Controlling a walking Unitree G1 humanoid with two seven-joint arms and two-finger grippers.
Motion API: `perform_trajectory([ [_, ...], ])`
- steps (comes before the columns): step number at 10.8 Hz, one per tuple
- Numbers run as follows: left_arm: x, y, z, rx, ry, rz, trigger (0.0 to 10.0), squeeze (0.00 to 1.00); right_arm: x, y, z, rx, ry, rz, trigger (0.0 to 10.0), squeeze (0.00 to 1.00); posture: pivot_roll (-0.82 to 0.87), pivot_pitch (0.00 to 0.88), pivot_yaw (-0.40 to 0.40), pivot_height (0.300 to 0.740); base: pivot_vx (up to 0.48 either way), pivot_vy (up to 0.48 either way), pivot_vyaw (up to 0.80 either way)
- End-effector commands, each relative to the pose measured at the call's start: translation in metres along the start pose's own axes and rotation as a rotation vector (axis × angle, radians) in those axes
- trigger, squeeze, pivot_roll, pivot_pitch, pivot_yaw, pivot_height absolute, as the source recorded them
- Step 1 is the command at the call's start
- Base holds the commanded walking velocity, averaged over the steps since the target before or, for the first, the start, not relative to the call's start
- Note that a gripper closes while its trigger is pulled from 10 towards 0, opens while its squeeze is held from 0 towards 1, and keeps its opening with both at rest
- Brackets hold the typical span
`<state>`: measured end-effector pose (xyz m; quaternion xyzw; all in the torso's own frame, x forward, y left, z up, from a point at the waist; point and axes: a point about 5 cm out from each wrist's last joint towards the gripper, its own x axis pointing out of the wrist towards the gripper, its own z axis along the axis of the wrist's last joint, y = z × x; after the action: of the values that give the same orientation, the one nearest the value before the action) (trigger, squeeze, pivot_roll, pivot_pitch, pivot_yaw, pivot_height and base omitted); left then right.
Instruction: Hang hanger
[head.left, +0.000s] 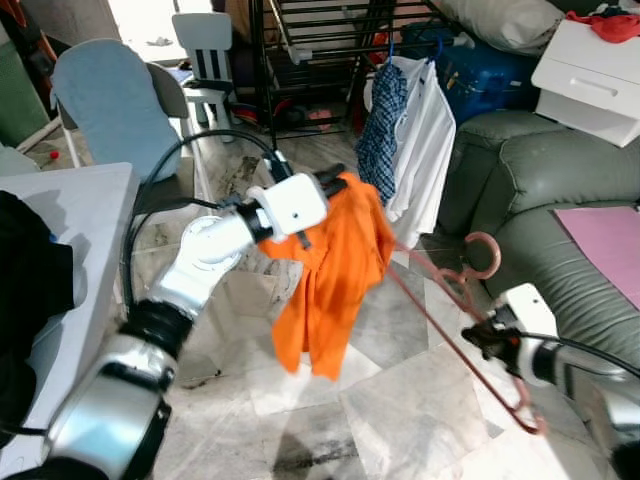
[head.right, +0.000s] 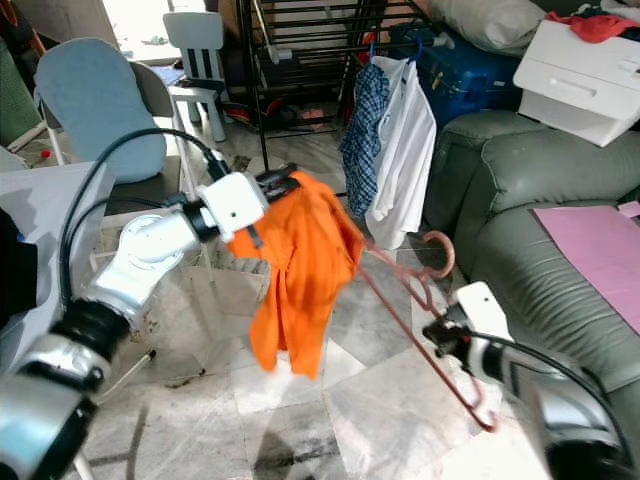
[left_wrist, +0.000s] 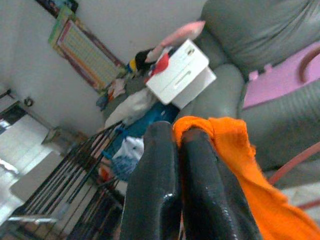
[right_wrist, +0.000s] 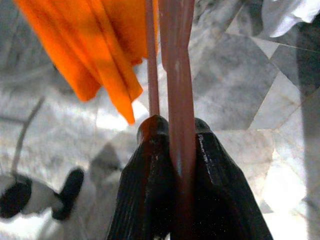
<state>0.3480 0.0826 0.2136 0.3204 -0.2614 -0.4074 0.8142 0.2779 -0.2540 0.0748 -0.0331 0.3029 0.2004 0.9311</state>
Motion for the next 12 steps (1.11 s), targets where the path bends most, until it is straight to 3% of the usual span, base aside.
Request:
perform_trajectory([
  [1,0.005,-0.001,0.015,-0.014,-0.075,0.002,10.0,0.00,0.000,-0.008,0.008,0.047,-0.038,-0.064,10.0,0.00,-0.16,0.000,-0.009,0.740,0.000,0.000,0.00],
  [2,0.008,-0.014,0.020,-0.053,-0.099,-0.011,10.0,0.00,0.006,-0.007,0.022,0.122,-0.110,-0.088,10.0,0.00,-0.16,0.000,-0.009,0.740,0.000,0.000,0.00],
  [3,0.011,-0.033,0.026,-0.091,-0.124,-0.037,10.0,0.00,0.013,0.000,0.044,0.254,-0.213,-0.085,10.0,0.00,-0.16,0.000,-0.007,0.740,0.000,0.000,0.00],
  [5,0.011,-0.065,0.032,-0.173,-0.128,-0.104,10.0,0.00,0.022,0.020,0.077,0.483,-0.374,0.002,10.0,0.00,-0.16,0.000,-0.005,0.740,0.000,0.000,0.00],
  [7,0.005,-0.082,0.031,-0.227,-0.094,-0.126,10.0,0.00,0.029,0.039,0.098,0.685,-0.463,0.066,10.0,0.00,-0.15,0.000,-0.003,0.740,0.000,0.000,0.00],
  [8,0.000,-0.087,0.029,-0.244,-0.071,-0.120,10.0,0.00,0.033,0.048,0.106,0.848,-0.484,0.105,10.0,0.00,-0.15,0.000,-0.003,0.740,0.000,0.000,0.00],
  [9,-0.003,-0.088,0.028,-0.221,-0.054,-0.117,10.0,0.00,0.033,0.059,0.113,0.870,-0.491,0.136,10.0,0.00,-0.15,0.000,-0.005,0.740,0.000,0.000,0.00],
  [10,-0.004,-0.088,0.029,-0.228,-0.053,-0.114,10.0,0.00,0.032,0.060,0.116,0.902,-0.514,0.124,10.0,0.00,-0.15,0.000,-0.008,0.740,0.000,0.000,0.00],
  [11,-0.007,-0.089,0.028,-0.222,-0.035,-0.114,10.0,0.00,0.029,0.049,0.125,0.962,-0.567,0.061,10.0,0.00,-0.15,0.000,-0.009,0.740,0.000,0.000,0.00],
  [12,-0.009,-0.090,0.025,-0.208,-0.018,-0.126,10.0,0.00,0.025,0.061,0.133,0.929,-0.571,0.210,10.0,0.00,-0.15,0.000,-0.010,0.740,0.000,0.000,0.00],
])
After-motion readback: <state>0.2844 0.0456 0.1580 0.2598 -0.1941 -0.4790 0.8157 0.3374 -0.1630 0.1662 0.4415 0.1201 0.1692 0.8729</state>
